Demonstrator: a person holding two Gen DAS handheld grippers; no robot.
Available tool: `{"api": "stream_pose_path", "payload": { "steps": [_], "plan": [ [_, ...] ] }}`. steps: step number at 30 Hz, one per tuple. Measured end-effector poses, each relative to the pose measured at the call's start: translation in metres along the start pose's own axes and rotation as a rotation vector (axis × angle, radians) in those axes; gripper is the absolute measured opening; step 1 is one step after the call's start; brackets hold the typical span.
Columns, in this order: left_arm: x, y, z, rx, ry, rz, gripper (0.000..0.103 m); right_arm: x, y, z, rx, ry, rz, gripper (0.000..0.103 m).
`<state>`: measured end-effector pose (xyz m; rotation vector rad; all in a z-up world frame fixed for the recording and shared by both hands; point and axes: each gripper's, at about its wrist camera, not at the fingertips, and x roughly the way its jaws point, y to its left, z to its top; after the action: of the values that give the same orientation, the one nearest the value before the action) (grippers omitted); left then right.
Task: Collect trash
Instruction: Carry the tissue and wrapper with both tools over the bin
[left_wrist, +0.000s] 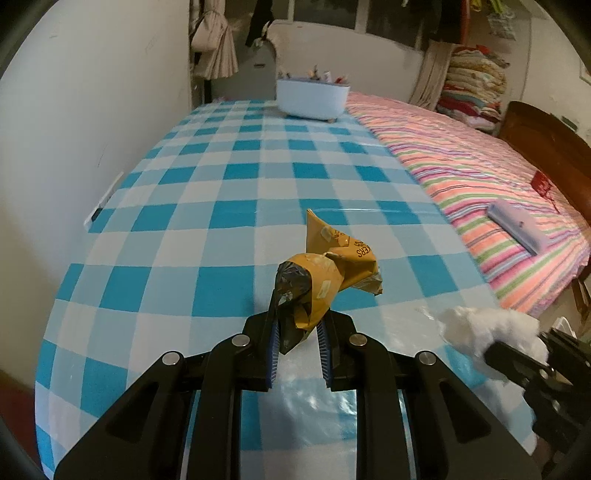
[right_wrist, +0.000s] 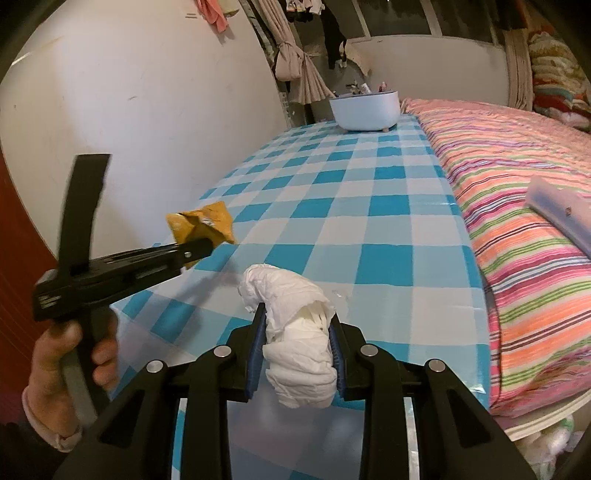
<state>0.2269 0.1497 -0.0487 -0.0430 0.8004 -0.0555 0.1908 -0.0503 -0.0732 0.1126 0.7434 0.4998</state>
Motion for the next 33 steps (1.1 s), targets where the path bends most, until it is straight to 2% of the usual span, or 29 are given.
{"api": "stream_pose_path", "payload": {
  "steps": [13, 22, 33],
  "plan": [
    [-0.035, -0.048, -0.012, 0.082, -0.032, -0.074, 0.017, -0.030, -0.018, -0.008, -0.012, -0.041, -0.096, 0.029],
    [-0.048, -0.078, -0.021, 0.131, -0.039, -0.110, 0.017, -0.064, -0.037, -0.021, 0.019, -0.104, -0.163, 0.029],
    [-0.060, -0.113, -0.034, 0.193, -0.040, -0.162, 0.017, -0.099, -0.061, -0.043, 0.096, -0.134, -0.205, 0.029]
  ]
}}
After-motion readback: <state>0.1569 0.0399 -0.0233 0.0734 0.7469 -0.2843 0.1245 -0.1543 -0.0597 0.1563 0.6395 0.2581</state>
